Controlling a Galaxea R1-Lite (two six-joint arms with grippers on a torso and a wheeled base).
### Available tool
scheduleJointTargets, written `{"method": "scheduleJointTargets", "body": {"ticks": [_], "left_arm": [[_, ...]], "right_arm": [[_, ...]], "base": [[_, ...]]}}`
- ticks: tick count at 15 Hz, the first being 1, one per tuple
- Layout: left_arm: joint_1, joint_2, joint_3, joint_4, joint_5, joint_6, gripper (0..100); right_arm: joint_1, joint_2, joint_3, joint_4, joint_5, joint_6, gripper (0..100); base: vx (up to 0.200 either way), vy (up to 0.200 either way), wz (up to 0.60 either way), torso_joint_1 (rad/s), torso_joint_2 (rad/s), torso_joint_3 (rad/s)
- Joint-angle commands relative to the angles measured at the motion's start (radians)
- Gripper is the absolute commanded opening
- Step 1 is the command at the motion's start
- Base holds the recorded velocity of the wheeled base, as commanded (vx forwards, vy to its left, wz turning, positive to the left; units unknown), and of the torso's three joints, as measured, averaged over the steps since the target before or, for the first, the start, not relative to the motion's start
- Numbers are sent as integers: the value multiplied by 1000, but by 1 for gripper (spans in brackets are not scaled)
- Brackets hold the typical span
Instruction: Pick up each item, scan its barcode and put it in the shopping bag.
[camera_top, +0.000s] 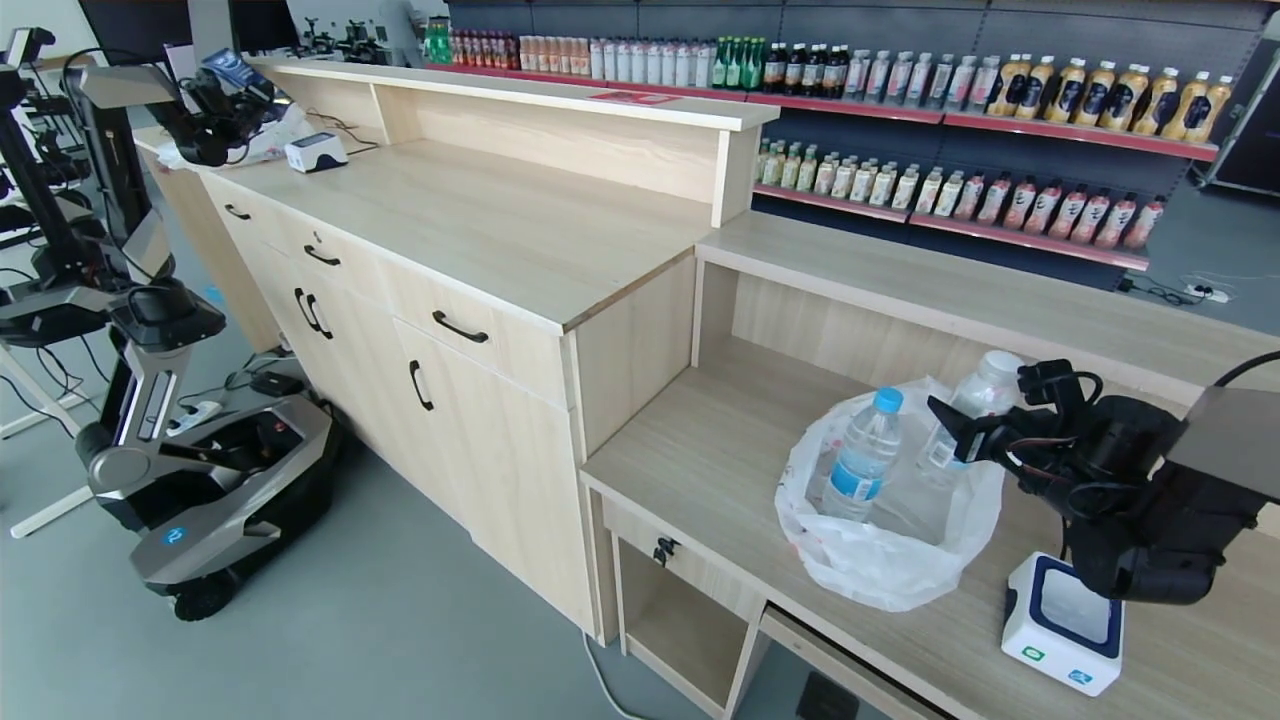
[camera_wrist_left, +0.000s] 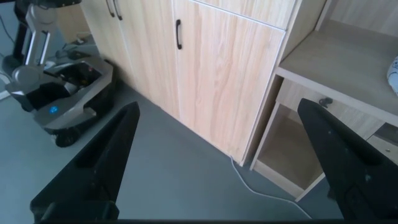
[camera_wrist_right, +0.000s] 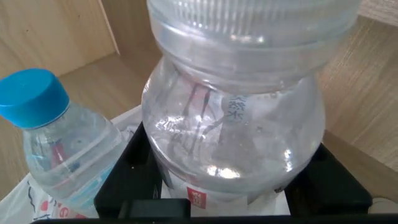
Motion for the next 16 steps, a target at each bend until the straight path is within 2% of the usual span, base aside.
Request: {"method": "scheduleJointTargets", "body": {"ticks": [1,16], "left_arm": [[0,0,0,0,0,-1,100],[0,0,0,0,0,-1,100]], "right_arm": [[0,52,-23,-1,0,0,0],[-3,192,-105,-1,4,-9,0]], "base": [[0,0,0,0,0,0],[0,0,0,0,0,0]]}}
